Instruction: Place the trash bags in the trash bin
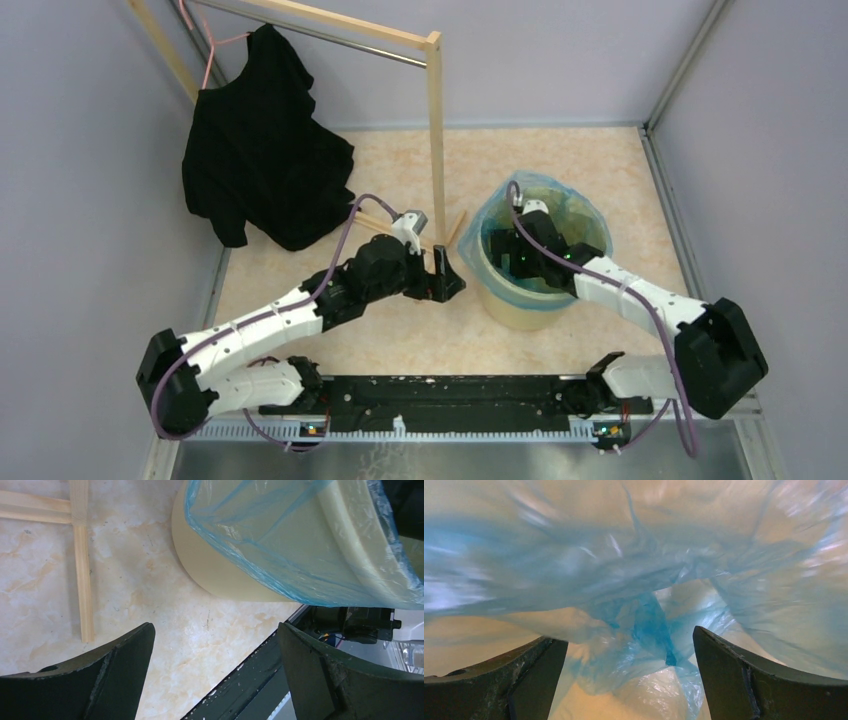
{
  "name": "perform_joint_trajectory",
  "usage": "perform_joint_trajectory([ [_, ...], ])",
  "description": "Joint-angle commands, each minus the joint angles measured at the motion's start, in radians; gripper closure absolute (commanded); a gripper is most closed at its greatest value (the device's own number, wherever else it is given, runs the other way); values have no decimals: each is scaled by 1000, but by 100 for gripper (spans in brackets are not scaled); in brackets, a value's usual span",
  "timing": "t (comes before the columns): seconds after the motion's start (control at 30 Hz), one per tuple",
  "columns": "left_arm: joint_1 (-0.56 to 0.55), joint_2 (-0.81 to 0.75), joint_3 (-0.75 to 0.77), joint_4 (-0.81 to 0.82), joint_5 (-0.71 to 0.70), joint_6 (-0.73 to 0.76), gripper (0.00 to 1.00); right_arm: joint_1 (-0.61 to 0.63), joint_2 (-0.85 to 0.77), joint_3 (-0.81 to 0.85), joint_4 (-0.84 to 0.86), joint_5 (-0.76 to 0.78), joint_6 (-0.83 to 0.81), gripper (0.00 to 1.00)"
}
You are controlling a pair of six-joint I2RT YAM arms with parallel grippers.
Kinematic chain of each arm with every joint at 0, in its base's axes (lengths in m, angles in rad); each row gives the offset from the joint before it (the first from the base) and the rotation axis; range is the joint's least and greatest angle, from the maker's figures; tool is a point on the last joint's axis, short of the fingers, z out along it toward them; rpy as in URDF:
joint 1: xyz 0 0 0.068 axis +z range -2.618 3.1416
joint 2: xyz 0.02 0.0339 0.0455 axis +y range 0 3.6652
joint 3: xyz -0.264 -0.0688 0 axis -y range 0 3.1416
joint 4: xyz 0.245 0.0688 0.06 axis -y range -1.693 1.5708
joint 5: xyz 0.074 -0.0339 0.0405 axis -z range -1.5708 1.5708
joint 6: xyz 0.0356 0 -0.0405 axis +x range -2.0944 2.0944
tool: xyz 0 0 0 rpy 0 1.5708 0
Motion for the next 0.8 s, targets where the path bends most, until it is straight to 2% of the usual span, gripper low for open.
perform_joint_trajectory([
  [0.0, 2, -72, -11, 27, -52, -3, 1, 11, 45, -67, 115, -29, 44, 6],
  [0.1, 5, -89, -16, 8, -114, 30, 1, 10, 57, -5, 48, -10, 15, 6],
  [0.3, 13, -60, 36, 1, -118, 75, 1, 10, -46, 121, -126, 20, -28, 5],
  [0.43, 13, -56, 36, 0, -124, 68, 1, 11, -135, 110, -216, 11, -8, 5],
  [0.53, 14, -68, 20, 12, -129, 73, 1, 10, -181, 72, -235, 1, 8, 5],
  [0.67, 16, -78, 21, 5, -136, 92, 1, 11, -161, 36, -207, 14, 30, 5],
  [0.77, 16, -97, 29, -12, -148, 106, 1, 8, -123, 24, -144, 106, 69, 5],
])
